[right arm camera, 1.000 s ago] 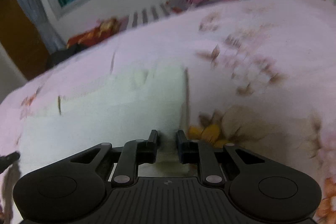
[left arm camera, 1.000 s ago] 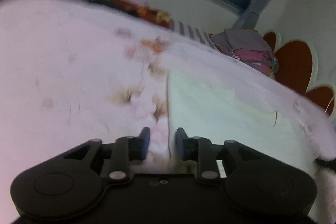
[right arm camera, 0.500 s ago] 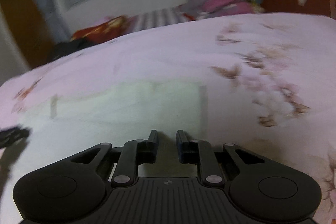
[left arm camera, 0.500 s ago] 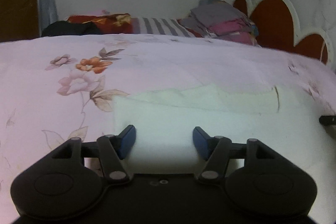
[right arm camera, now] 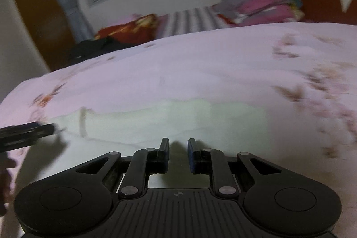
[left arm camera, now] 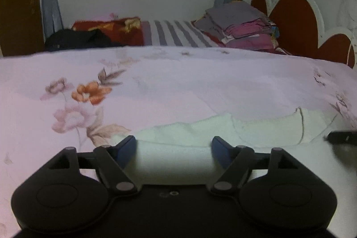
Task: Fold small clothes
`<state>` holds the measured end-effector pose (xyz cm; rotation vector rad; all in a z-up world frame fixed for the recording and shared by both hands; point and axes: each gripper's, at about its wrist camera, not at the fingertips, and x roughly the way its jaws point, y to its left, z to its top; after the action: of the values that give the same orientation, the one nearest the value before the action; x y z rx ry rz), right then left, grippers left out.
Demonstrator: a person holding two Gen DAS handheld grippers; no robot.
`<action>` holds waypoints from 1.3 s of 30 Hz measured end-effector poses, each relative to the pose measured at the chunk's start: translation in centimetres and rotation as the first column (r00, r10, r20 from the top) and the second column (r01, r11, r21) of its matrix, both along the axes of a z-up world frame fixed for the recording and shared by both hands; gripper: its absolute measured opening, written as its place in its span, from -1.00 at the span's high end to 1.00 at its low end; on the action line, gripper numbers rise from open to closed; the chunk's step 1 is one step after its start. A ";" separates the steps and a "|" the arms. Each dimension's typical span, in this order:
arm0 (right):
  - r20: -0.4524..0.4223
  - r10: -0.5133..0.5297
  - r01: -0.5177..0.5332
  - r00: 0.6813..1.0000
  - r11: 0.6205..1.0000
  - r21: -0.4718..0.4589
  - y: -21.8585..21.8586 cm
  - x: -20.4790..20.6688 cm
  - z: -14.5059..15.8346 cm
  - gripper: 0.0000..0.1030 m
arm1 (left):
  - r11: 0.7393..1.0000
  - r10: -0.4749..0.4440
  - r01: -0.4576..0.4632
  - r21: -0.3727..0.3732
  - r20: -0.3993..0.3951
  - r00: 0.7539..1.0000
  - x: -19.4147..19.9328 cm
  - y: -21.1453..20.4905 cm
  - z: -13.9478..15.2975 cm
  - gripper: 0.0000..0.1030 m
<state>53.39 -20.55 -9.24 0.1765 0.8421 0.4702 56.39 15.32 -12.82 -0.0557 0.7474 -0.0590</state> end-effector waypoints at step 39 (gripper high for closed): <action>0.012 -0.187 0.187 0.982 0.978 -0.089 -7.3 -6.3 -0.3 0.66 | 1.000 -0.012 0.013 0.020 -0.028 1.000 -11.9 -0.6 -0.4 -0.63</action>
<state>47.13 -27.83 -9.56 0.1700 0.8326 0.2553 44.54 14.69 -13.19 -0.0329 0.7756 -0.0627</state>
